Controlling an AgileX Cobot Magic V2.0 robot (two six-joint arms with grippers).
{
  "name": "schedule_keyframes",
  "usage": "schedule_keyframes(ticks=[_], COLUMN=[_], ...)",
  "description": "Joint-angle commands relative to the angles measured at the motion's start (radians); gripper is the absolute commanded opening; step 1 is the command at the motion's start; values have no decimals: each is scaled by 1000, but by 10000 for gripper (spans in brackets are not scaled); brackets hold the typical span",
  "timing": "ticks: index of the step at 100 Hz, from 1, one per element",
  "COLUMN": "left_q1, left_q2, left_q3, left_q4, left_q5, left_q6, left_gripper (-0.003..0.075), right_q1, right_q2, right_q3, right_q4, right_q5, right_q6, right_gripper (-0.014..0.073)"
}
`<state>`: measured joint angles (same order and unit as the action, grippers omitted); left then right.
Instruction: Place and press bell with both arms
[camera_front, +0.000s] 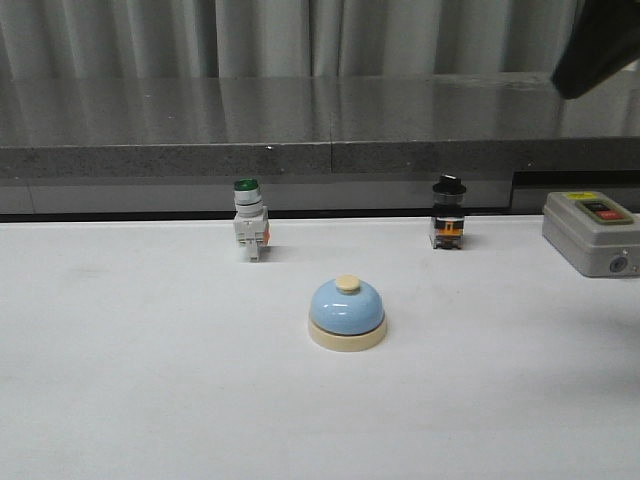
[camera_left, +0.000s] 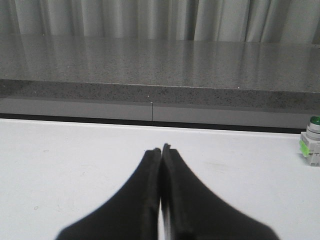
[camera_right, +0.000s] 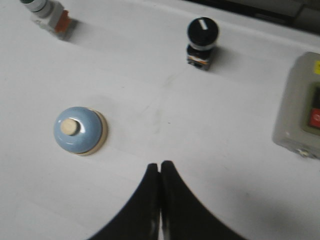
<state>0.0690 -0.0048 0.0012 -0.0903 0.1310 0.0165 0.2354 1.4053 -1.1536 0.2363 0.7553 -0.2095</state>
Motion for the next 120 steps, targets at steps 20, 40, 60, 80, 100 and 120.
schedule_keyframes(ticks=[20, 40, 60, 80, 100, 120], left_q1=[0, 0, 0, 0, 0, 0], left_q2=[-30, -30, -30, -30, -30, -30], left_q3=[42, 42, 42, 42, 42, 42], left_q4=[-3, -3, -3, -3, -3, -3], left_q5=[-78, -78, -78, -78, -78, -78], left_q6=[-10, -10, -10, -10, -10, -10], left_gripper=[-20, -20, -20, -20, -20, -20], right_q1=[151, 240, 279, 282, 281, 281], right_q2=[180, 292, 385, 447, 490, 505], right_q3=[-183, -224, -261, -297, -300, -300], right_q4=[18, 18, 19, 18, 14, 14], right_q5=[-4, 0, 5, 7, 2, 26], right_q6=[-15, -15, -15, -15, -15, -15], right_gripper=[-60, -60, -60, -60, -60, -60])
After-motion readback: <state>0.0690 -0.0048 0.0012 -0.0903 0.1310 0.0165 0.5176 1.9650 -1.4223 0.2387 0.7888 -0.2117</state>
